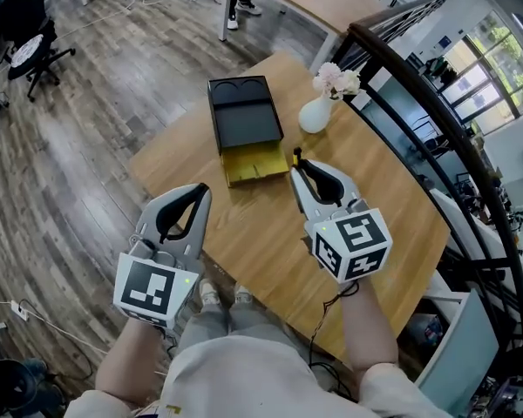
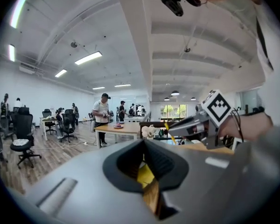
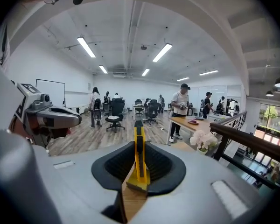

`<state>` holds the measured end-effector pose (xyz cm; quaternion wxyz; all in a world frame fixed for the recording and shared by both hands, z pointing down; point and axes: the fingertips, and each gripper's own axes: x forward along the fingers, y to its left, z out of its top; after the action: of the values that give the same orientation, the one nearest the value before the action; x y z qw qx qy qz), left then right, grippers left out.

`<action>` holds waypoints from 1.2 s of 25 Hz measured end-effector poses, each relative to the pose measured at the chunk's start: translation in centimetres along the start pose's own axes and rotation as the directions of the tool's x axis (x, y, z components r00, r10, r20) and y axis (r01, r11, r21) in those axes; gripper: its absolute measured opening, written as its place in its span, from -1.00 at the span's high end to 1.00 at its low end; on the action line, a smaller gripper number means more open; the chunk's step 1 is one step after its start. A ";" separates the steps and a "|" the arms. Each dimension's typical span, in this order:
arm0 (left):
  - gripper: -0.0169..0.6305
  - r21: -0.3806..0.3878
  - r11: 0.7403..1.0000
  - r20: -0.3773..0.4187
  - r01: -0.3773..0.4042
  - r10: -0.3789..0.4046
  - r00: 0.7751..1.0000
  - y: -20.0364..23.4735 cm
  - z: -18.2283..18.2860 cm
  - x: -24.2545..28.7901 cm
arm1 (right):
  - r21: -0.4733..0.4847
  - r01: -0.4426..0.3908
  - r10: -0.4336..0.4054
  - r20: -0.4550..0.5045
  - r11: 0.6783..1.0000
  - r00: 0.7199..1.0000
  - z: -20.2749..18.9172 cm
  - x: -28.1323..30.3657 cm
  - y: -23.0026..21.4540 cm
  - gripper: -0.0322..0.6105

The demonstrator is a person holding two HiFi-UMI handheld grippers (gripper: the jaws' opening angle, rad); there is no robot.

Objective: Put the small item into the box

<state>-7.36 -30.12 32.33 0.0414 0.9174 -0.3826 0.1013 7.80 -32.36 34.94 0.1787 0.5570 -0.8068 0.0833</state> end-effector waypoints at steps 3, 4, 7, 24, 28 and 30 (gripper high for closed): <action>0.94 -0.007 1.000 0.025 0.012 -0.012 1.000 1.2 -1.3 2.3 | -0.006 -0.015 0.014 -0.036 1.000 0.999 -1.5 2.6 -0.6 0.69; 0.94 -0.015 1.000 0.016 0.011 -0.010 1.000 1.7 -1.9 3.0 | -0.006 -0.023 0.022 -0.049 1.000 0.999 -2.0 3.5 -0.7 0.69; 0.94 -0.037 0.999 -0.025 0.015 -0.016 1.000 2.5 -3.8 4.8 | -0.002 -0.056 0.056 -0.082 0.998 0.995 -3.3 5.5 -0.7 0.69; 0.94 -0.056 0.998 -0.152 0.023 -0.031 0.988 6.5 -13.3 14.2 | 0.024 -0.132 0.133 -0.265 0.991 0.955 -13.1 19.3 -2.4 0.69; 0.94 -0.068 0.997 -0.181 0.021 -0.033 0.983 7.1 -15.7 15.6 | 0.038 -0.151 0.155 -0.305 0.988 0.940 -15.6 21.4 -2.0 0.69; 0.94 -0.074 0.997 -0.193 0.020 -0.034 0.981 7.3 -17.1 16.5 | 0.027 -0.160 0.160 -0.329 0.987 0.931 -16.9 22.7 -1.9 0.69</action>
<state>-3.92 -44.08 52.58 0.1127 0.9063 -0.3674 0.1761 5.67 -47.14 59.09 0.3042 0.4676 -0.8081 0.1894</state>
